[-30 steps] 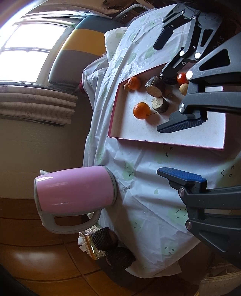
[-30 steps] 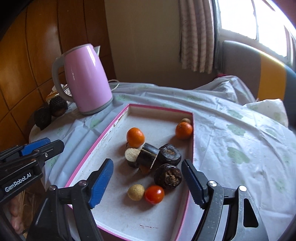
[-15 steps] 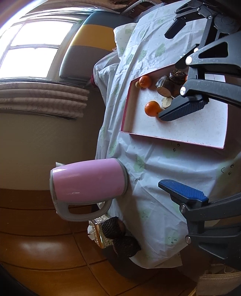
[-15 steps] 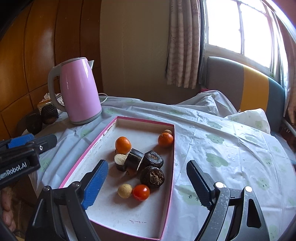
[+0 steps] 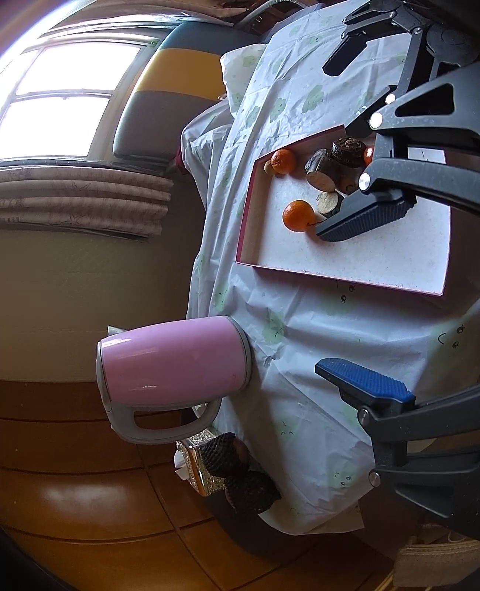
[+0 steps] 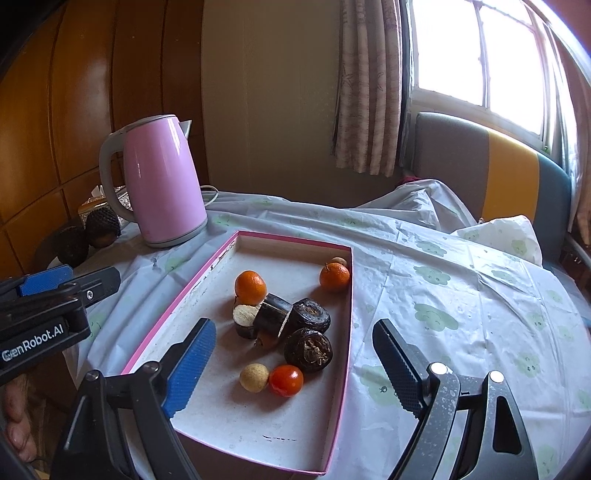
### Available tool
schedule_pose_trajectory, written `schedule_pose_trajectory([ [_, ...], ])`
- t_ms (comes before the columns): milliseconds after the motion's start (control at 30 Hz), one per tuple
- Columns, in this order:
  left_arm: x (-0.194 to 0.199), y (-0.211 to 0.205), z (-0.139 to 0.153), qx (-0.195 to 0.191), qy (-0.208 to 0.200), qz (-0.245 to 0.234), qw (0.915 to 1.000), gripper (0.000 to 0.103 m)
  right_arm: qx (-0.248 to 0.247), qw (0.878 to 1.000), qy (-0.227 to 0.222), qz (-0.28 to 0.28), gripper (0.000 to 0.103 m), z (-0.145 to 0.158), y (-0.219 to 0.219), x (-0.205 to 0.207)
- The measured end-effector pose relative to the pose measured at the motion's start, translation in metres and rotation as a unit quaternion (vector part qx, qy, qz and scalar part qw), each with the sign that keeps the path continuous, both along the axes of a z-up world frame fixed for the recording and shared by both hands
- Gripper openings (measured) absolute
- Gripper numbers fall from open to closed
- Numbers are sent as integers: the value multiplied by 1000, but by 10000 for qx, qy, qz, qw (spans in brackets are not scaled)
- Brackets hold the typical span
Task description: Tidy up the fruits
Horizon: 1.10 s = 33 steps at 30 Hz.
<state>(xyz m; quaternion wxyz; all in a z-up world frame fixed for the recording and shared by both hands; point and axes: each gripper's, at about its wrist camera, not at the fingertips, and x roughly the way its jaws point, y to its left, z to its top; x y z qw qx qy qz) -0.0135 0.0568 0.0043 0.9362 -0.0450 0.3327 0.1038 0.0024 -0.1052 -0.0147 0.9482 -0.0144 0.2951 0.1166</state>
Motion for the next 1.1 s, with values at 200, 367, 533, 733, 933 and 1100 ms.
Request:
schedule_pose_trajectory([
  [200, 0, 1, -1, -24, 36, -9, 10000, 67, -15, 10000, 2, 9, 87, 0, 2, -1],
  [367, 0, 1, -1, -55, 54, -3, 10000, 67, -9, 10000, -5, 10, 87, 0, 3, -1],
  [533, -2, 1, -1, -67, 47, -5, 10000, 67, -4, 10000, -8, 21, 87, -1, 3, -2],
  [733, -2, 2, 0, -127, 61, -30, 9999, 67, -9, 10000, 1, 26, 87, -1, 3, -2],
  [933, -2, 0, 1, -125, 68, -45, 9999, 67, -29, 10000, 10, 36, 87, -2, 3, -3],
  [1100, -1, 0, 0, -101, 63, -44, 9999, 67, -34, 10000, 29, 36, 87, -3, 3, -2],
])
